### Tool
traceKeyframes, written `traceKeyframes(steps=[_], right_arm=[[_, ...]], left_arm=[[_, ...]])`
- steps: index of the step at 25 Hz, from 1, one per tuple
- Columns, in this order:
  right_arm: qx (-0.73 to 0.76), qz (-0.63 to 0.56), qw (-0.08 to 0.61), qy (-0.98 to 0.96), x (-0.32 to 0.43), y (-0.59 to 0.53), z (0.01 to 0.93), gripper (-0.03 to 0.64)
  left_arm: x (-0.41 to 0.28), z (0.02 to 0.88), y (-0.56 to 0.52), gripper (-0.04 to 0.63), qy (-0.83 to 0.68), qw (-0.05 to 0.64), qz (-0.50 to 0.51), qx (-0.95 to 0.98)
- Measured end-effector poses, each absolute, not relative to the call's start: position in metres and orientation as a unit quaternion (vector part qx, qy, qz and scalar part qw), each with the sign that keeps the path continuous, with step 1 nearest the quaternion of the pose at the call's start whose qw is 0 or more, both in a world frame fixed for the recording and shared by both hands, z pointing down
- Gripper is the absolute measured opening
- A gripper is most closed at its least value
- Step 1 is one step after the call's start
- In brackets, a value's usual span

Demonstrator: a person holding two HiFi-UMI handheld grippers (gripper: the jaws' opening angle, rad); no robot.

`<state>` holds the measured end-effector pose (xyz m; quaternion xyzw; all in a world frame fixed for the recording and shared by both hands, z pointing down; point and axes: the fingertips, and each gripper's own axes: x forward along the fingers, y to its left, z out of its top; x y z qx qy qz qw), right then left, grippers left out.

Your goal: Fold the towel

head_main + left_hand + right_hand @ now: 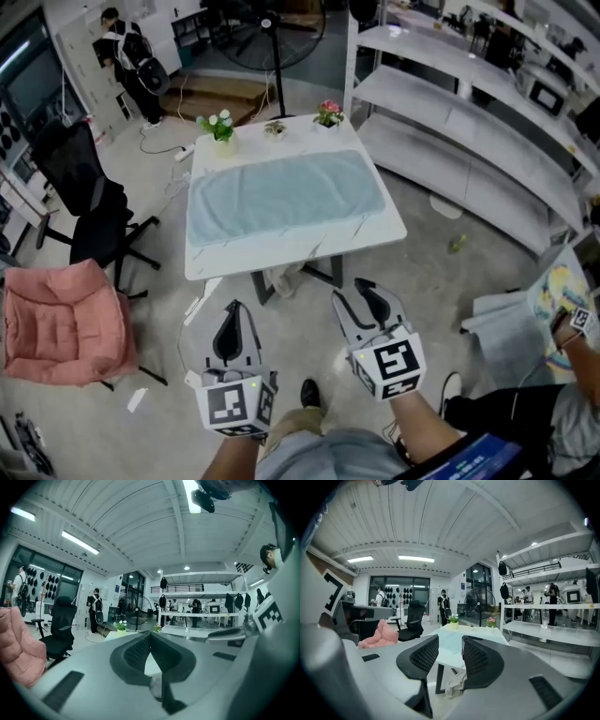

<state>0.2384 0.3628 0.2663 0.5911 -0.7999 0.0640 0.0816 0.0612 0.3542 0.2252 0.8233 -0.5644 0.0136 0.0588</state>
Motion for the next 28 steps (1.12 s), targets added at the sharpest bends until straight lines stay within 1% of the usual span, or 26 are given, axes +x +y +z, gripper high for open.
traceKeyframes(steps=[5,11,20,28], right_arm=[[0.605,0.048,0.074,-0.791,0.23,0.316,0.247,0.155],[0.619,0.034,0.073,-0.781,0.234,0.282,0.241,0.144],[0.636,0.049,0.079,-0.766,0.258,0.239,0.261,0.14],[0.635,0.078,0.097,-0.763,0.294,0.173,0.3,0.14]], left_arm=[[0.057,0.208,0.305,0.007,-0.548,0.043,0.001,0.836],[0.06,0.215,0.269,0.006,-0.534,0.047,0.001,0.844],[0.077,0.247,0.227,0.006,-0.521,0.061,0.027,0.851],[0.1,0.275,0.153,0.007,-0.526,0.072,0.053,0.846]])
